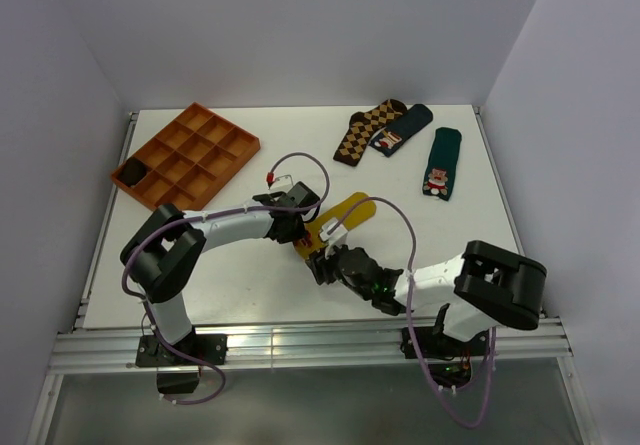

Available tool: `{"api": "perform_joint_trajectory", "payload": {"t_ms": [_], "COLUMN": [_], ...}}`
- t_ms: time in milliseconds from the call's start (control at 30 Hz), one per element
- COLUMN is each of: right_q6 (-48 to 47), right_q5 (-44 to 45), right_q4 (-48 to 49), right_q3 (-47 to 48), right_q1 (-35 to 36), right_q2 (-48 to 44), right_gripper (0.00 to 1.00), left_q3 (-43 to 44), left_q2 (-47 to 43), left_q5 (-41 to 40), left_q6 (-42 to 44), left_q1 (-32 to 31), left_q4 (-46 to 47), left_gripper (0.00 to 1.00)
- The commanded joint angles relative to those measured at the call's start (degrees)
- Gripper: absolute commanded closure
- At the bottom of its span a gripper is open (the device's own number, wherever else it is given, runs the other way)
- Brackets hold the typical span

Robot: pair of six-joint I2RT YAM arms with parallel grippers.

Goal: Roll the socks
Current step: Roll the sock at the center of the board.

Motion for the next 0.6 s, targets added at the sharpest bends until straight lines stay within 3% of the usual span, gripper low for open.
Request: {"api": "perform_joint_trajectory", "payload": {"t_ms": [0, 567], "right_q6": [-4.3, -6.1], "right_q5": [5.6, 5.9], "right_q4": [3.6, 4.0], "right_q3": [3.6, 9.0], "right_q1": [2.0, 2.8], "right_q2": [2.6, 12.6], "right_gripper": [0.43, 0.44], "left_q3": [1.7, 2.1], "left_q2": [0.4, 0.9], "left_q5": [1.4, 2.9], "left_q6": [1.8, 2.5], "left_q1": [-0.2, -0.2], "left_q4": [-2.5, -1.6], "left_gripper": [0.99, 1.0]}}
